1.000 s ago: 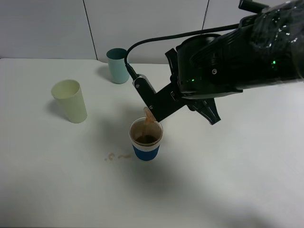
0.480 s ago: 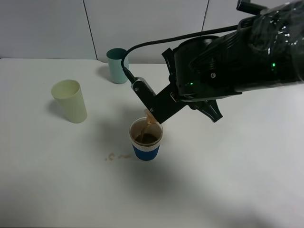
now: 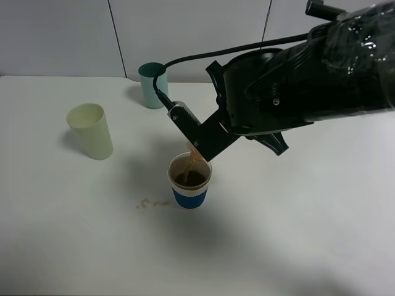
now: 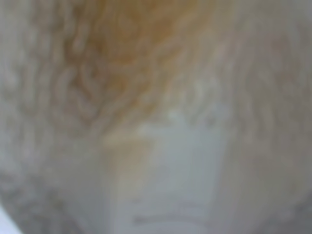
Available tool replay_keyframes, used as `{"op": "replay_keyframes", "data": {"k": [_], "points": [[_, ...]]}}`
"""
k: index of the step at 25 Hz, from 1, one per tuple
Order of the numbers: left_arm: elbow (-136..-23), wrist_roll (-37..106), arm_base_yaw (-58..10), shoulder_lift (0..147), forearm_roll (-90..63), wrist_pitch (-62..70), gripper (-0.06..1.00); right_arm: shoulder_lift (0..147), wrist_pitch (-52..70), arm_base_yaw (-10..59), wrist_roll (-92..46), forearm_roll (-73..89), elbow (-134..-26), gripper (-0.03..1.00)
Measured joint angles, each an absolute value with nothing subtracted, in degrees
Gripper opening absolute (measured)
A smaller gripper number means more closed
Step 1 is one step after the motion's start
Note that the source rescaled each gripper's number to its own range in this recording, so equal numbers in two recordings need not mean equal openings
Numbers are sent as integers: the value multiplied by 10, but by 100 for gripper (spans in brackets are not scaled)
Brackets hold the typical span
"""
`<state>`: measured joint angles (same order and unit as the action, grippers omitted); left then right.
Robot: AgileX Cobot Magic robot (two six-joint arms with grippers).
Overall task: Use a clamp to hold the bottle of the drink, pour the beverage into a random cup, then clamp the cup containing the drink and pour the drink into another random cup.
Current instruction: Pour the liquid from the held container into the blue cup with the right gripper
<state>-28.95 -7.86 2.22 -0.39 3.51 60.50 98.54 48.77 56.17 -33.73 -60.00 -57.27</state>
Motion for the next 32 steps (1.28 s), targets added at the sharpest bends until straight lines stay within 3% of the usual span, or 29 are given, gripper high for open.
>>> {"op": "replay_keyframes", "data": {"k": [32], "points": [[-290,-79,22,-4,35,605,90,985,465,583,-338,-708,-573,2]]}}
